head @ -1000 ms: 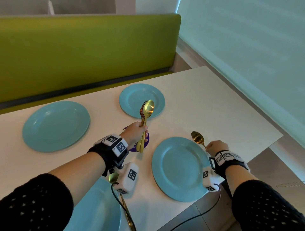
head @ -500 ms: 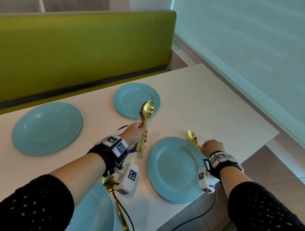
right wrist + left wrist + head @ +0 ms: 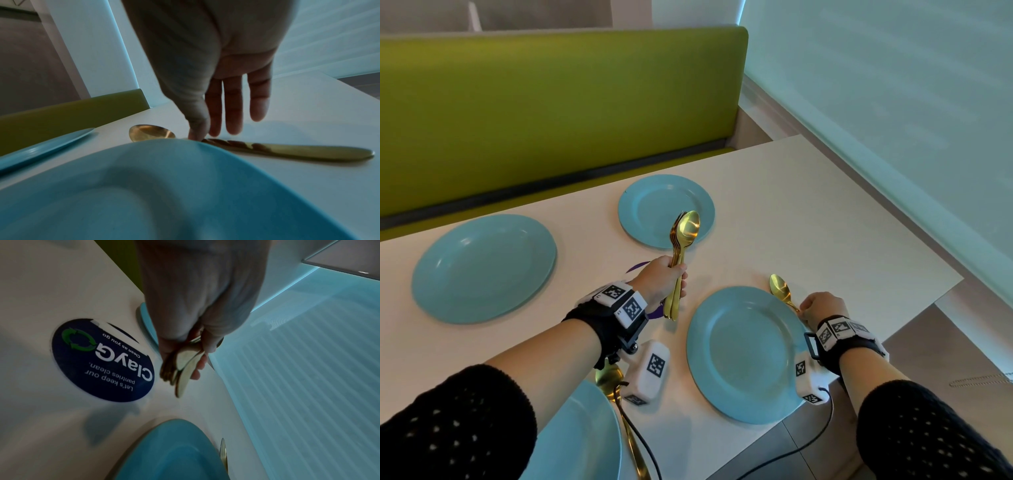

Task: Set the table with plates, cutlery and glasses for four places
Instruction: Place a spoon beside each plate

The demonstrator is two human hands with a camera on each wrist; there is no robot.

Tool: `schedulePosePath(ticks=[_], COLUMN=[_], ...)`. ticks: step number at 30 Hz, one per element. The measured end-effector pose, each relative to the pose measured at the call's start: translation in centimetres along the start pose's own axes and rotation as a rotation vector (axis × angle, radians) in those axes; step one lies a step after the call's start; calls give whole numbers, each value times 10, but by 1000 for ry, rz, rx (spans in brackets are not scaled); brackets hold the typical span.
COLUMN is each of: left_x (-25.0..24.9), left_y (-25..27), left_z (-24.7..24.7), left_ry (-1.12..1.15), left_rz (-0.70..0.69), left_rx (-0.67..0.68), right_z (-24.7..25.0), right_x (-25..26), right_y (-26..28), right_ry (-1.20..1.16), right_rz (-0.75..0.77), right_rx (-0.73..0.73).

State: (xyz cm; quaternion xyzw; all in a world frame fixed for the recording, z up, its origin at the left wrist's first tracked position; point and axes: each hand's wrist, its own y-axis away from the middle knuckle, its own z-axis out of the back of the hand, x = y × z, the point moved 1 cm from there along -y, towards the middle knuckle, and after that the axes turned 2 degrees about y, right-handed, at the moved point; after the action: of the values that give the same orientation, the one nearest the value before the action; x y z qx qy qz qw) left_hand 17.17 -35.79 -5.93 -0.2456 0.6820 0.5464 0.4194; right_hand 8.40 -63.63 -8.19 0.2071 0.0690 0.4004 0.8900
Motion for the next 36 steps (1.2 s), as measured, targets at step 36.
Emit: schedulePosePath(ticks=[36], left_x=[-7], left_y=[94], left_z=[150], left_ry=[-286], left_rz=[1], left_rx=[221], right_z=[58], right_x=[249], right_y=[172], right_ry=[259], right_rz=[786], right_rx=[-165])
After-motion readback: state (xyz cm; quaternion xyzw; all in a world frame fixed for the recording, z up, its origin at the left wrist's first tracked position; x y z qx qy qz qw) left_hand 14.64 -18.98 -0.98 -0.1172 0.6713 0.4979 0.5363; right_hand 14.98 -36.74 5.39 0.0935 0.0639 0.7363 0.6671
